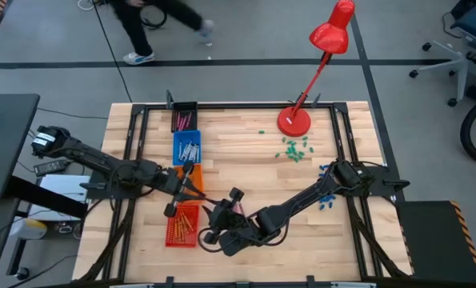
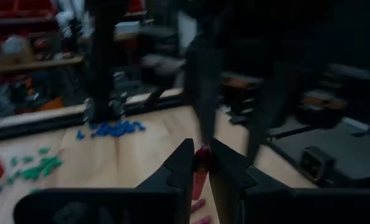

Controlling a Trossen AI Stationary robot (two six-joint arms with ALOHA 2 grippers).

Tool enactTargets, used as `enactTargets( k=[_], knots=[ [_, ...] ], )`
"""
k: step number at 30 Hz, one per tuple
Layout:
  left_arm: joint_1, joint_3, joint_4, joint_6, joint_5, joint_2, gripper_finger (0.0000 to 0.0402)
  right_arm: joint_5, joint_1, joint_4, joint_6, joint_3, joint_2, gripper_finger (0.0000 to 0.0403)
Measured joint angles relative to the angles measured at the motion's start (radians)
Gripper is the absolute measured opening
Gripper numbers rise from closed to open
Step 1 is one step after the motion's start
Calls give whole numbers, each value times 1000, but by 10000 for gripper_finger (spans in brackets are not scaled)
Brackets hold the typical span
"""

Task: Sort crayons
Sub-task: Put the pink crayon into the black bin

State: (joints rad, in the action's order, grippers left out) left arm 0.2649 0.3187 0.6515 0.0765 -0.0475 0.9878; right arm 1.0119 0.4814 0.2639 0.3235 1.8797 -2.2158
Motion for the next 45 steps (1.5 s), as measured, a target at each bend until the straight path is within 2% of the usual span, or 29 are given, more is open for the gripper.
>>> enactTargets(
  k=[6,10,13,17,25,36,42,45],
  knots=[
    [-99,0,-54,-83,1,-12,50,-1,0,201,176,0,3,148],
    [-182,1,-129,-138,1,-46,50,-5,-2,412,389,0,6,149],
    [-266,29,-244,-184,1,-77,51,-45,-2,549,544,0,6,149],
    [-390,88,-365,-227,1,-88,51,-92,-2,667,677,-2,6,149],
    [-648,147,-552,-233,1,-84,52,-96,22,650,757,-79,6,149],
    [-1009,152,-623,-231,44,-77,52,-64,30,559,754,-138,6,149],
    [-1169,152,-609,-198,41,13,52,-63,30,514,722,-152,6,148],
    [-1214,152,-598,-197,-4,92,52,-63,30,513,721,-152,6,148]
  ],
)
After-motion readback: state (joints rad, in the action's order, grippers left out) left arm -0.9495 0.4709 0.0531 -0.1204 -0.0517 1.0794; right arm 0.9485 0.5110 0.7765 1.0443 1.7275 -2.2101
